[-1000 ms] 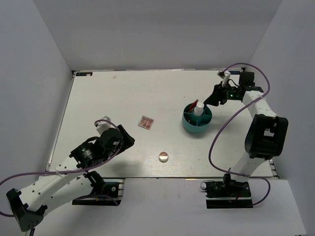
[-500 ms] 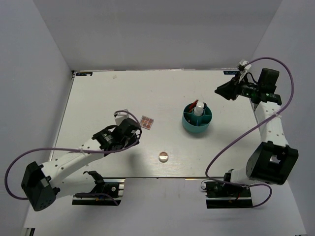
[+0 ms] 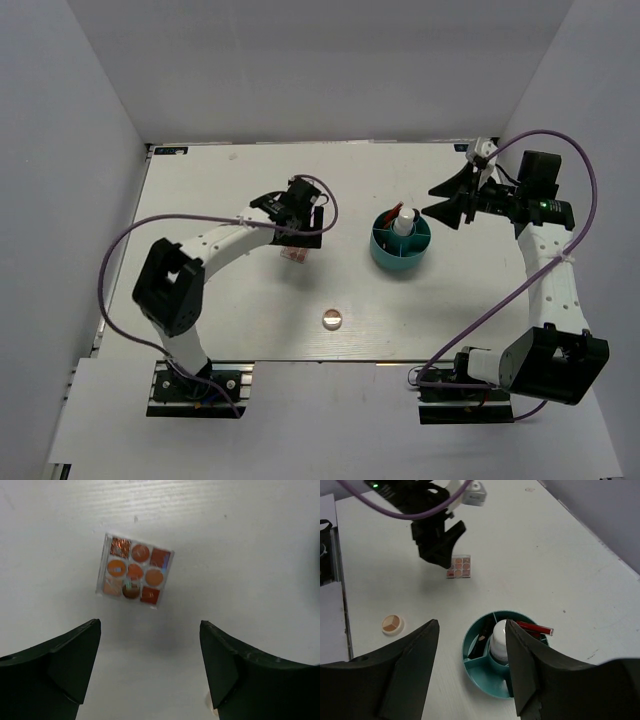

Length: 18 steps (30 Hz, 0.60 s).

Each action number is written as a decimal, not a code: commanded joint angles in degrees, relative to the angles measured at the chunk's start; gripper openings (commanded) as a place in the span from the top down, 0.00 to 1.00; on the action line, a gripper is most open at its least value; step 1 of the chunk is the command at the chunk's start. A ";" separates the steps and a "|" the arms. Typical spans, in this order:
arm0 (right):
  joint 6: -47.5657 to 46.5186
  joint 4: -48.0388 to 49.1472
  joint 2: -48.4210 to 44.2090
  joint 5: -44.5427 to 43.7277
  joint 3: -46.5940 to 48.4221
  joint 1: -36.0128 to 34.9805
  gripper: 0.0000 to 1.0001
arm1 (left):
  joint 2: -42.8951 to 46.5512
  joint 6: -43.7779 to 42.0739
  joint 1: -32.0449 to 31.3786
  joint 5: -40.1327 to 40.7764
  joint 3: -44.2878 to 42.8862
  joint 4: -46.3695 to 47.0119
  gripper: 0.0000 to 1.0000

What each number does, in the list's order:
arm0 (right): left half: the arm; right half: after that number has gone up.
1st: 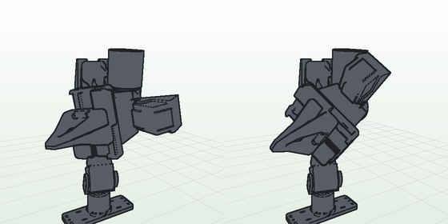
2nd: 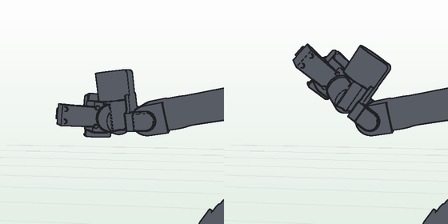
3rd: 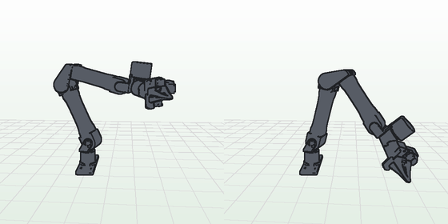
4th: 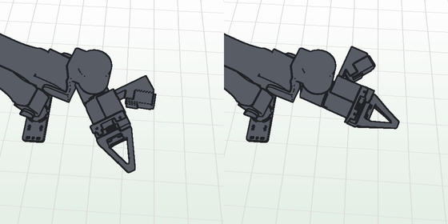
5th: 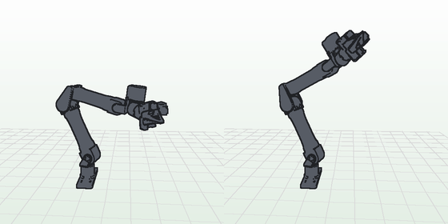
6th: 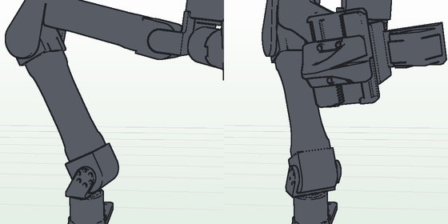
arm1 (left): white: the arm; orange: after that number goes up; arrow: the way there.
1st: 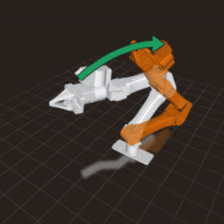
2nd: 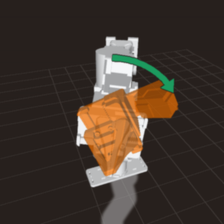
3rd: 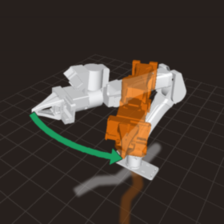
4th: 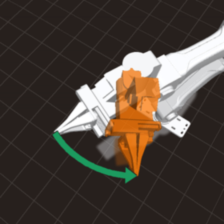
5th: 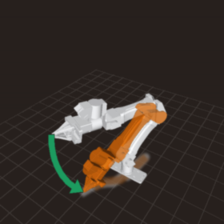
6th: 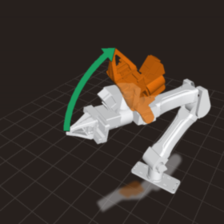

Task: Organize the makeup

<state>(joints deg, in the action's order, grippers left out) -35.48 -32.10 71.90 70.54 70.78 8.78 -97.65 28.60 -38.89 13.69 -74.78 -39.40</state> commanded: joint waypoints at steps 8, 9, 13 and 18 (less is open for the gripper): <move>-5.47 -5.61 -3.61 1.35 -3.81 -0.34 0.38 | -12.30 -16.90 5.76 -5.07 -14.25 -5.17 0.02; -5.30 -5.35 -3.52 1.35 -3.99 -0.25 0.38 | -13.00 -17.95 6.46 -5.43 -14.34 -4.99 0.02; -4.95 -4.73 -3.43 1.44 -4.86 -0.43 0.38 | -14.76 -19.28 7.69 -9.55 -14.95 -3.76 0.02; -4.33 -3.94 -3.34 1.35 -5.39 -0.34 0.38 | -15.65 -19.46 8.22 -15.69 -14.96 -2.97 0.02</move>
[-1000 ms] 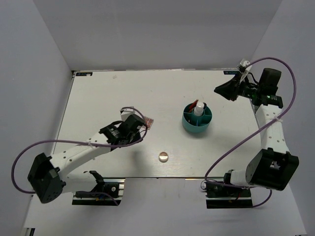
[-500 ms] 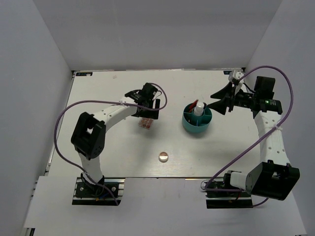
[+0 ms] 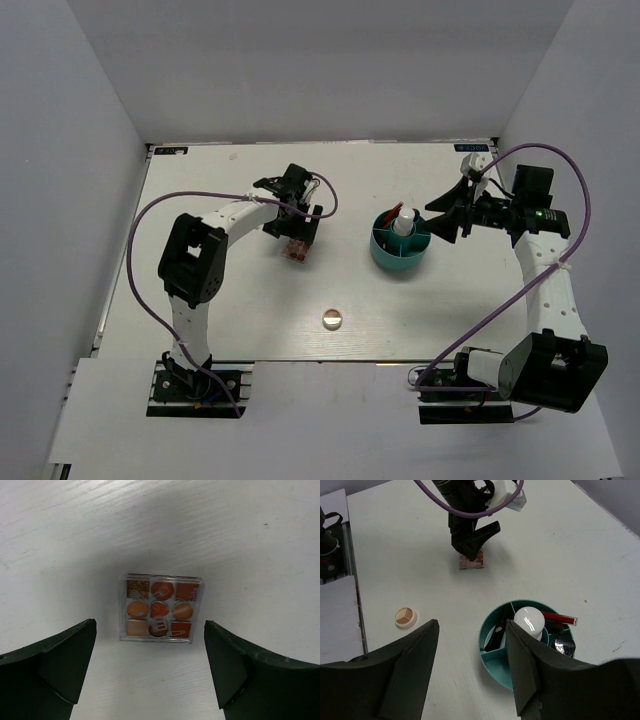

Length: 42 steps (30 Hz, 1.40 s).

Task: Organize the makeup

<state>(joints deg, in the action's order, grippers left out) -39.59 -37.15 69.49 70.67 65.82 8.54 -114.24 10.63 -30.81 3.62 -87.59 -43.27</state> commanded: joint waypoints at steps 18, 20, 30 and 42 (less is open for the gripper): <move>4.17 4.89 -0.50 1.22 -0.43 -0.27 0.38 | -0.28 1.41 -1.45 1.83 1.90 3.10 0.02; 4.26 4.98 -0.50 1.22 -0.52 -0.36 0.38 | -0.72 1.49 -1.45 1.66 1.64 3.01 0.02; 5.84 6.39 -0.59 0.87 -0.70 -0.45 0.37 | -1.96 1.85 -1.45 0.87 2.95 4.24 0.03; 7.69 8.14 -0.59 1.04 -0.34 -0.63 0.38 | -1.26 3.87 -1.45 0.52 7.78 5.56 0.31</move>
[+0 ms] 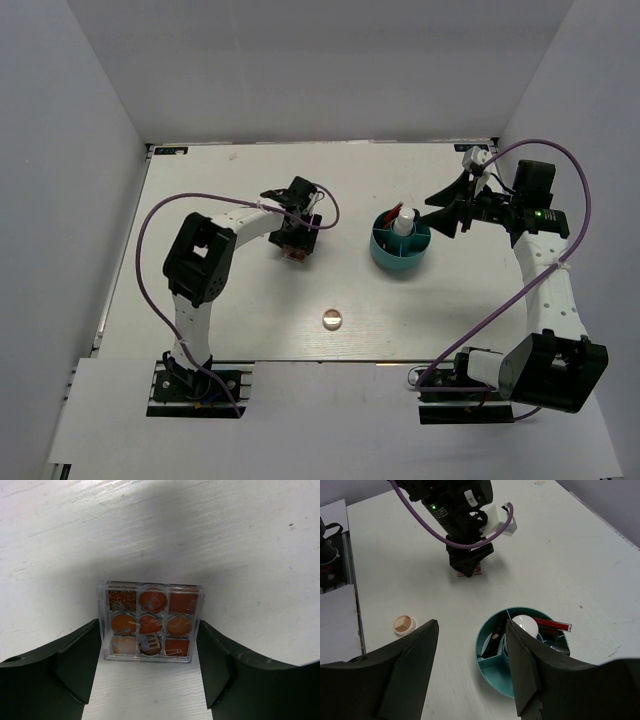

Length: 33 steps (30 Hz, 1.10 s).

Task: Organize the makeup

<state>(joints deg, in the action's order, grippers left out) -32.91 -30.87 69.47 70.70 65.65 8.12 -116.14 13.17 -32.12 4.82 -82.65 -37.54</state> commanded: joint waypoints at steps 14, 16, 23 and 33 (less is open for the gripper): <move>-20.76 -16.32 2.24 -1.88 6.07 -13.20 0.53 | 23.92 -3.59 -0.14 -32.05 9.96 13.80 0.54; -23.77 -17.99 2.94 -2.14 6.77 -15.05 0.54 | 25.86 -3.59 -0.14 -36.69 10.40 14.51 0.54; -42.58 -23.18 4.71 -1.87 6.78 -20.60 0.62 | 36.14 -2.45 -0.14 -52.08 17.68 20.39 0.54; -71.64 -28.26 6.63 -3.37 7.30 -28.33 0.52 | 45.82 -0.52 -0.14 -61.85 25.25 24.53 0.56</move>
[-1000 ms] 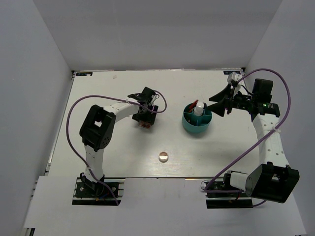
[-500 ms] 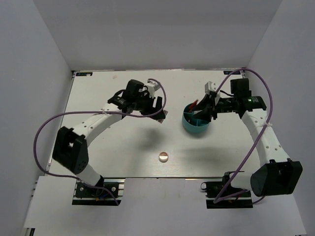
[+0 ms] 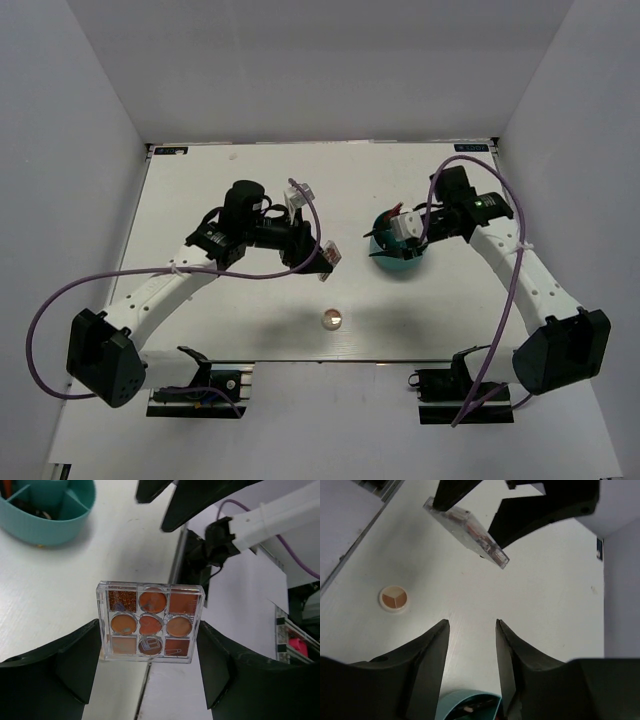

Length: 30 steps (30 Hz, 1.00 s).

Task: Organize the makeup

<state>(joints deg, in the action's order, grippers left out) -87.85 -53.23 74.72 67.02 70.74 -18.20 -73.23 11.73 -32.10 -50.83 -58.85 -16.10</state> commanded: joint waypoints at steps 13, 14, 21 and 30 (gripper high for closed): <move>-7.61 14.11 -1.06 -1.55 -1.30 -12.74 0.44 | 2.92 2.95 -1.21 -10.17 2.51 3.45 0.58; -6.99 15.25 -1.33 -1.55 -1.57 -12.83 0.44 | 3.01 2.95 -1.21 -10.34 2.60 3.44 0.58; -8.03 13.17 -1.33 0.47 -1.22 -14.94 0.45 | 1.69 1.29 -1.74 -10.87 2.16 2.13 0.58; -20.77 -2.04 2.71 0.30 3.26 -16.87 0.51 | -0.33 -3.81 -2.80 -9.03 -0.21 -3.23 0.59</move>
<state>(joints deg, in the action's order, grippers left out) -103.07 -48.77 76.62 65.34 71.05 -34.30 -73.97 11.38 -34.37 -59.18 -56.73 -16.60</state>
